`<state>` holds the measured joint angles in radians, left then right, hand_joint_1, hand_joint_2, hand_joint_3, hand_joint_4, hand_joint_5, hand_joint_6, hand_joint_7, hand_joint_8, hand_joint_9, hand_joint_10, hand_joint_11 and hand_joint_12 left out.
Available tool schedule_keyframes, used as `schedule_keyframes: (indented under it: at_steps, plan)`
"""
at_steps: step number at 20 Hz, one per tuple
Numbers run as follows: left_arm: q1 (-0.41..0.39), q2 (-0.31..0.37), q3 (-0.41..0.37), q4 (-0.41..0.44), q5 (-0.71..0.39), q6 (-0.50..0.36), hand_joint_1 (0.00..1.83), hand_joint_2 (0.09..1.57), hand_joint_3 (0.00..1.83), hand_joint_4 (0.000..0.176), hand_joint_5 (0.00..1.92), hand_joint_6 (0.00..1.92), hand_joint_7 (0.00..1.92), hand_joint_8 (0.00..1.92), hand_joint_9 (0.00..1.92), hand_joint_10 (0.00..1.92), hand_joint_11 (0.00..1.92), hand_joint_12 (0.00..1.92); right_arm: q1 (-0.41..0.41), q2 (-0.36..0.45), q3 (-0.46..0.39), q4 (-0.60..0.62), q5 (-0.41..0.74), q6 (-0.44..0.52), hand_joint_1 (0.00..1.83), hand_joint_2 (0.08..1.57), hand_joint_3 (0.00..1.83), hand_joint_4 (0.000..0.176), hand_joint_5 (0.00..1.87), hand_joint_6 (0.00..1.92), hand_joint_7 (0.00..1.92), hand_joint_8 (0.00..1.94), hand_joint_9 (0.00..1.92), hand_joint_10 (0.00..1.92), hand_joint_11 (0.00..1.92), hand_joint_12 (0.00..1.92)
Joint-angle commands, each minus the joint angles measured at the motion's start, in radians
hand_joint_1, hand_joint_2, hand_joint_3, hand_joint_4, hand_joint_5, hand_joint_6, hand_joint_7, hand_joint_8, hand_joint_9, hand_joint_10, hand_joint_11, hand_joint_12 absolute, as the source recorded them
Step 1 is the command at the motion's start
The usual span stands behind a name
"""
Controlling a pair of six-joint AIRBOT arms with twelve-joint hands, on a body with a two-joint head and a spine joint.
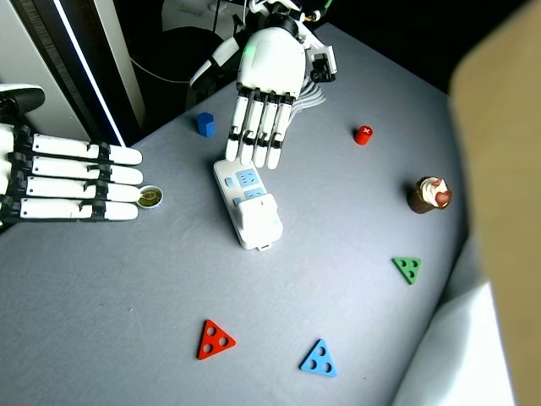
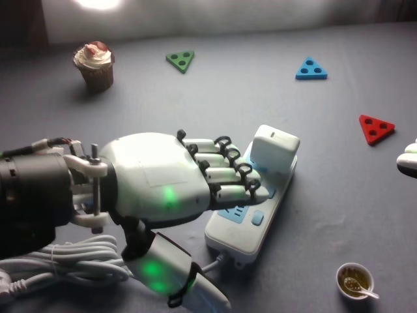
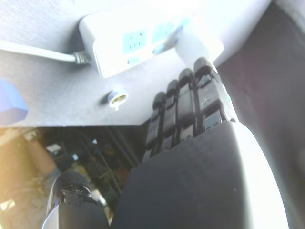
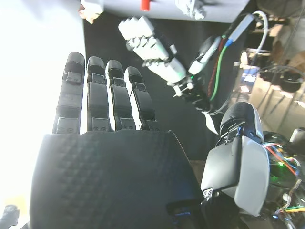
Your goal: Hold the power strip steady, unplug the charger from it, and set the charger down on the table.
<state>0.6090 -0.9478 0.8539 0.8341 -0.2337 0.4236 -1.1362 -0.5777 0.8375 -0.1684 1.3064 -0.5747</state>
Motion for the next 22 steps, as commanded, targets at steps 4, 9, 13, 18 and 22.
schedule_keyframes:
  at_steps: [4,9,13,18,22]
  plan:
    - [0.005,-0.034,0.020,-0.013,-0.073,-0.009,0.00,0.91,0.00,0.000,0.07,0.00,0.08,0.00,0.06,0.00,0.01,0.11,0.022,0.001,-0.009,0.019,0.116,0.013,0.32,1.03,0.01,0.000,0.09,0.00,0.11,0.01,0.13,0.01,0.15,0.06]
    - [0.020,-0.074,0.055,-0.014,-0.066,-0.013,0.00,0.91,0.00,0.000,0.07,0.00,0.08,0.00,0.07,0.00,0.03,0.11,0.081,-0.032,-0.014,0.145,0.098,-0.008,0.73,1.05,0.00,0.000,0.17,0.01,0.21,0.01,0.23,0.01,0.25,0.08]
    - [0.036,-0.095,0.079,-0.014,-0.071,-0.015,0.00,0.91,0.00,0.000,0.08,0.00,0.09,0.01,0.09,0.01,0.05,0.11,0.199,-0.075,-0.015,0.216,-0.042,-0.055,0.86,1.05,0.00,0.000,0.16,0.00,0.21,0.01,0.24,0.01,0.27,0.09]
    - [0.046,-0.126,0.105,-0.007,-0.084,-0.015,0.00,0.91,0.00,0.000,0.08,0.00,0.09,0.01,0.09,0.01,0.04,0.11,0.284,-0.155,-0.012,0.395,-0.150,-0.141,1.04,1.04,0.00,0.000,0.23,0.01,0.28,0.01,0.30,0.01,0.32,0.12]
    - [0.047,-0.143,0.118,-0.005,-0.086,-0.015,0.00,0.92,0.00,0.000,0.07,0.00,0.09,0.00,0.08,0.00,0.04,0.10,0.367,-0.212,-0.004,0.491,-0.240,-0.227,1.05,1.11,0.01,0.000,0.24,0.00,0.32,0.00,0.36,0.01,0.37,0.16]
